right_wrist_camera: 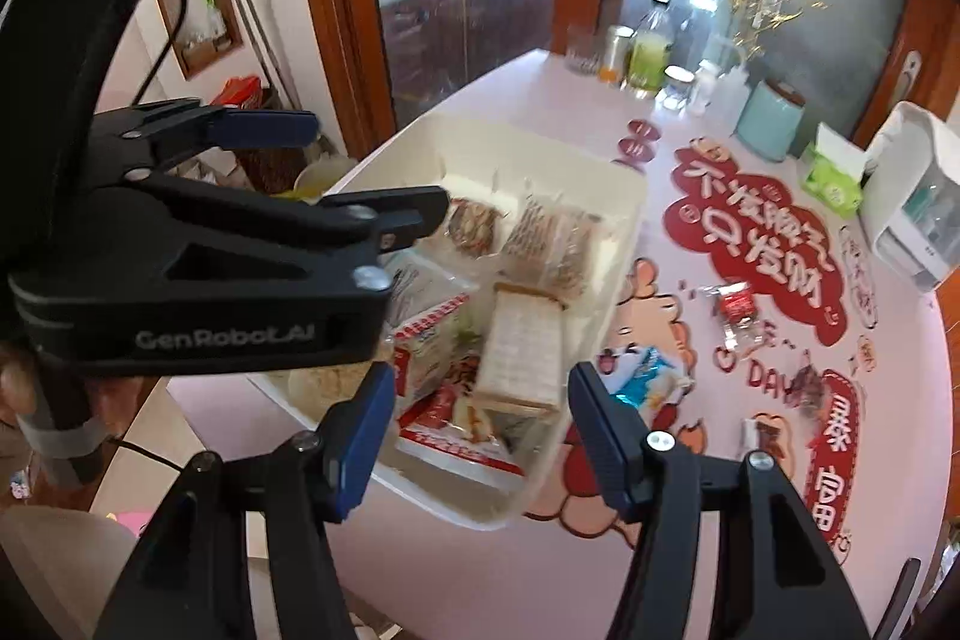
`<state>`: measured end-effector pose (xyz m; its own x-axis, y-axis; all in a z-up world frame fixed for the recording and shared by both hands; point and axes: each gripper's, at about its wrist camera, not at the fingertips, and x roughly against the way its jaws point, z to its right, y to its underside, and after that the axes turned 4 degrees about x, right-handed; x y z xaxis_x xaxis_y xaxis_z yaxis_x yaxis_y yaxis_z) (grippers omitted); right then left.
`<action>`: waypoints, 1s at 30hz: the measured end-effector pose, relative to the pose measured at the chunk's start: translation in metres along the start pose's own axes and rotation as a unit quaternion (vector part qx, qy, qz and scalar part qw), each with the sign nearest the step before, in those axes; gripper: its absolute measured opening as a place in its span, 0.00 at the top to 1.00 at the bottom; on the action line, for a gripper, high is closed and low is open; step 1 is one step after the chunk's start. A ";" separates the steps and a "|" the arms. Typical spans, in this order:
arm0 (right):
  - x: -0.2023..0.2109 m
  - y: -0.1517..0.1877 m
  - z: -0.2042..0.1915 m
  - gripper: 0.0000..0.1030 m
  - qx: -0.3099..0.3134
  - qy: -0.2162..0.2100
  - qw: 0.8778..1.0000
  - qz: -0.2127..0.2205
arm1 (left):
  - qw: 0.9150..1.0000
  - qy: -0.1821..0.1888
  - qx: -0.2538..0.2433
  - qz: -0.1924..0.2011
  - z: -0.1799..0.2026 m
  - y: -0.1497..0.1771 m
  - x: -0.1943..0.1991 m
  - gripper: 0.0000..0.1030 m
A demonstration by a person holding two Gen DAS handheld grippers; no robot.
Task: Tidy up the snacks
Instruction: 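Move both open tools back toward the remaining candies on the table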
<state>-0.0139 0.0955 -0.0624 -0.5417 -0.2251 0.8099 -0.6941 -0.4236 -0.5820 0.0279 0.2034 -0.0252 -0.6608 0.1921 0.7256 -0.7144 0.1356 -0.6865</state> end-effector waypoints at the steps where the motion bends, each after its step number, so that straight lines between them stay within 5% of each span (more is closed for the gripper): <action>1: 0.007 0.004 0.005 0.41 0.000 0.005 1.000 0.007 | 1.000 0.012 -0.001 0.004 0.009 -0.005 0.003 0.16; 7: 0.044 0.025 0.037 0.38 -0.022 0.033 0.998 0.045 | 0.999 0.045 -0.005 0.027 0.052 -0.026 0.011 0.16; 15: 0.072 0.059 0.112 0.35 -0.092 0.088 0.990 0.055 | 0.996 0.069 -0.047 -0.024 0.112 -0.040 -0.018 0.13; 30: 0.059 0.086 0.268 0.34 -0.133 0.135 0.981 0.041 | 0.998 0.037 -0.048 -0.034 0.205 -0.101 -0.074 0.13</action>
<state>0.0218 -0.1895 -0.0447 -0.6813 0.0078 0.7320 -0.7233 -0.1612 -0.6715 0.1016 -0.0236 -0.0001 -0.5905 0.2495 0.7675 -0.7295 0.2416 -0.6398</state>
